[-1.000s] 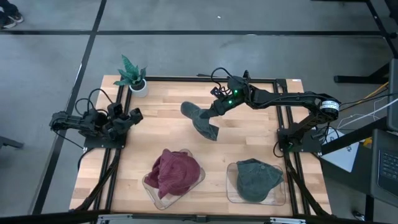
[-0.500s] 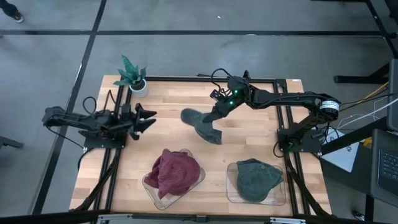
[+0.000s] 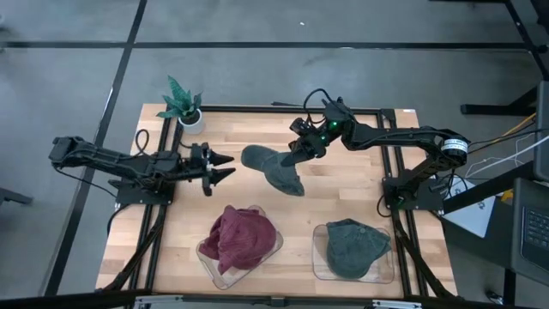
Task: Pick & Place hat
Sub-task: Put the gray cap into the right transparent bin
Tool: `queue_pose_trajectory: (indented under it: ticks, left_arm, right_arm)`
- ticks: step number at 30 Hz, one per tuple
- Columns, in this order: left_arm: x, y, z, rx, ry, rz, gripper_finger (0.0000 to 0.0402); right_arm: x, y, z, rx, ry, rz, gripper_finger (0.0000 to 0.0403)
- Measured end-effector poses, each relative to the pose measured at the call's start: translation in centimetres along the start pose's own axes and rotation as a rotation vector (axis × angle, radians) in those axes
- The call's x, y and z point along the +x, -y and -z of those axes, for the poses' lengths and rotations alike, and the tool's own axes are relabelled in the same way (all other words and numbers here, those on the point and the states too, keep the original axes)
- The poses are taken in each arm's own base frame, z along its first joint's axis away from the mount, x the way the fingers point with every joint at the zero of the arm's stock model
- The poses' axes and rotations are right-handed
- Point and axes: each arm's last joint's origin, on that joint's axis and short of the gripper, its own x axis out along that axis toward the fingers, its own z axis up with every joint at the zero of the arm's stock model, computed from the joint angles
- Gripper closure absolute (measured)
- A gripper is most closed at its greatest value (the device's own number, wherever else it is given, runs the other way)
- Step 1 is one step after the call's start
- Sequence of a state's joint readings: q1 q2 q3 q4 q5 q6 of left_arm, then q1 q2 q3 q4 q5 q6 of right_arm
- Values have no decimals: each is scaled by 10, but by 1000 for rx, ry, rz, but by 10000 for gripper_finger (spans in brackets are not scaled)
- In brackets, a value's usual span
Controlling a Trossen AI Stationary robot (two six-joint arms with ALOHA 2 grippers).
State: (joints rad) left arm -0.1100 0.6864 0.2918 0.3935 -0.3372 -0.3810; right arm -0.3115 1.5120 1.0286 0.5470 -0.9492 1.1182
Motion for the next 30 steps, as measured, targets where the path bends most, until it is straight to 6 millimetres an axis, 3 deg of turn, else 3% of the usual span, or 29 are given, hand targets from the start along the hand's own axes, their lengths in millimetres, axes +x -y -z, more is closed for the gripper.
queue_pose_trajectory:
  ticks: [7,12,23,26,30]
  left_arm:
    - [19,-6,-4,-12,-47,-19,190]
    - [30,-9,-7,-27,-24,68,190]
    - [48,-17,1,-87,-30,91,192]
    - [51,-15,-1,-92,0,148,212]
    - [54,-15,0,-92,4,188,271]
  right_arm:
    - [0,-3,0,-26,-24,-32,395]
    - [0,-4,-1,-39,-24,-41,395]
    - [0,-8,-2,-69,-24,-68,395]
    - [0,-8,-2,-75,-23,-69,395]
    - [0,-8,-2,-85,-20,-73,395]
